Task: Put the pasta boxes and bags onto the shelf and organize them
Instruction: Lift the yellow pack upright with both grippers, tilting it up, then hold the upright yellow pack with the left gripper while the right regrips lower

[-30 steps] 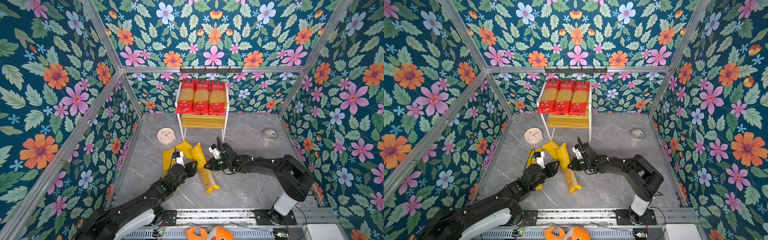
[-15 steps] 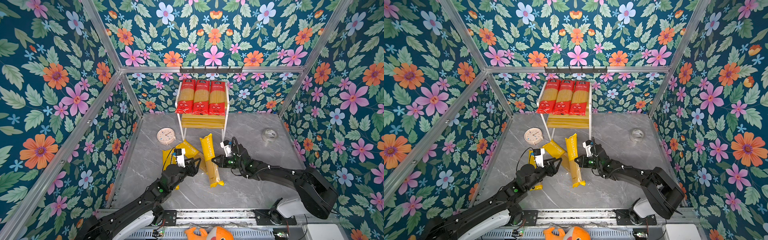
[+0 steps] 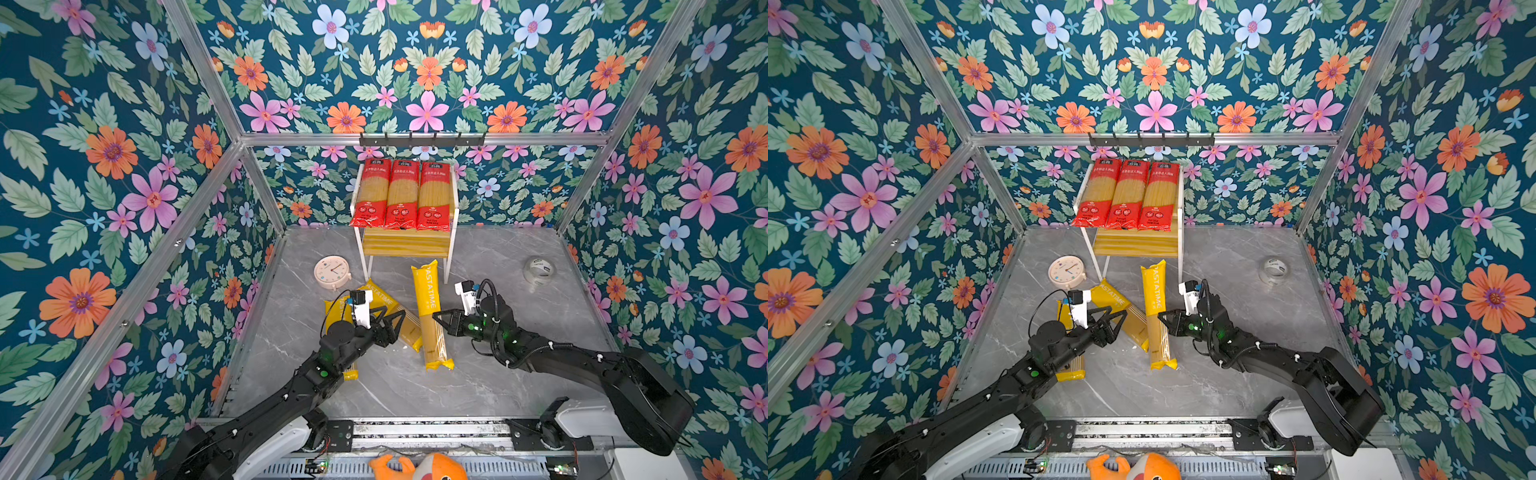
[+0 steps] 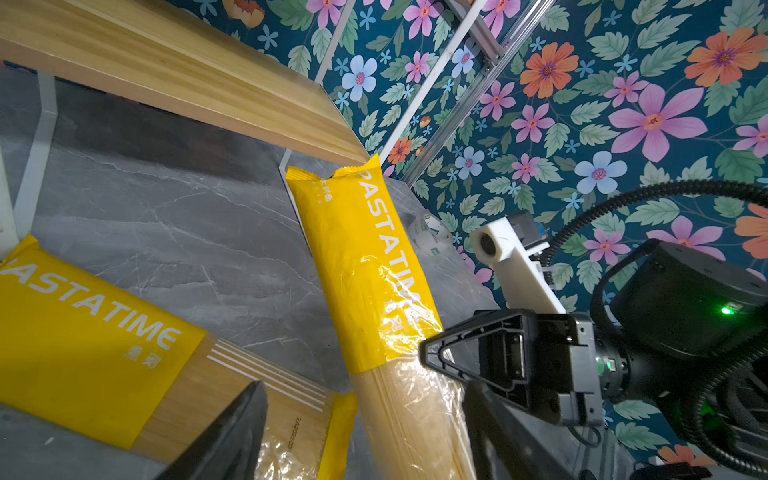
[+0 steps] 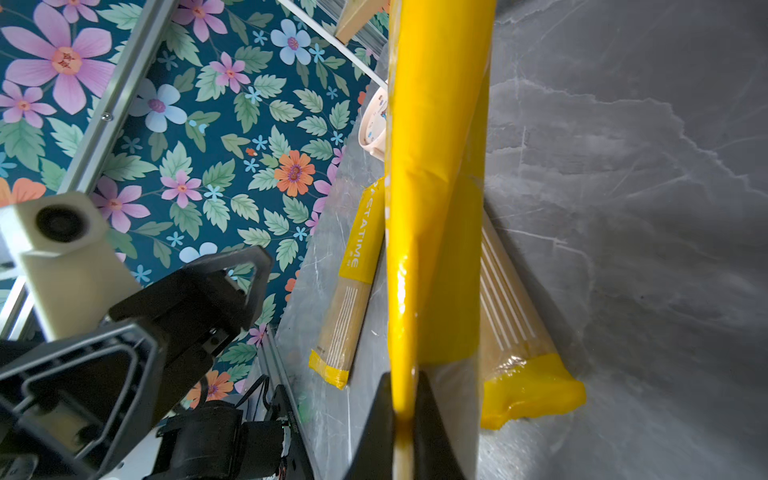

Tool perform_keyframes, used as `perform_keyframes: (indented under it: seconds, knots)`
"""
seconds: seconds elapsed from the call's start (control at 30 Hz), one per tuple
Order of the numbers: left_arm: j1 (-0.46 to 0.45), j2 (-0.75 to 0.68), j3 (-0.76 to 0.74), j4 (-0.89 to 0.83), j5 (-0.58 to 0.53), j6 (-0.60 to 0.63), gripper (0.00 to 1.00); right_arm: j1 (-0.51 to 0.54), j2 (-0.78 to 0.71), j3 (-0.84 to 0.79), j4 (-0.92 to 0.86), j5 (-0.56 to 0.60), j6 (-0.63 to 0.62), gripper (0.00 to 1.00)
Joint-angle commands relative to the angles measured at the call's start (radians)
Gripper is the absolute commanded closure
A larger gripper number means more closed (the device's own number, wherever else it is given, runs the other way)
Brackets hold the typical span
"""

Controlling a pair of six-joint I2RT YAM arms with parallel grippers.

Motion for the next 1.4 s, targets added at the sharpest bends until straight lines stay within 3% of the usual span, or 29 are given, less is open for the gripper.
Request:
perform_keyframes:
  seconds: [0.0,0.27,0.5,0.73,0.97,1.17,1.37]
  knots:
    - [0.020,0.052,-0.009,0.153,0.212,-0.059,0.22,-0.007,-0.015,0.006,0.181,-0.030,-0.026,1.00]
    - [0.014,0.277,-0.050,0.505,0.363,-0.225,0.20,-0.067,-0.031,-0.014,0.344,-0.100,0.075,1.00]
    - [0.010,0.448,-0.041,0.760,0.461,-0.355,0.18,-0.068,-0.051,0.032,0.353,-0.178,0.092,1.00]
    - [0.010,0.521,-0.030,0.863,0.473,-0.392,0.19,-0.066,-0.013,0.057,0.507,-0.273,0.200,1.00]
    - [0.010,0.544,0.004,0.894,0.488,-0.415,0.33,-0.063,0.046,0.064,0.572,-0.301,0.248,1.00]
    - [0.010,0.552,0.017,0.906,0.491,-0.425,0.54,-0.061,0.088,0.078,0.572,-0.305,0.281,1.00]
    - [0.010,0.564,0.027,0.904,0.493,-0.435,0.69,-0.059,0.141,0.080,0.615,-0.287,0.330,0.98]
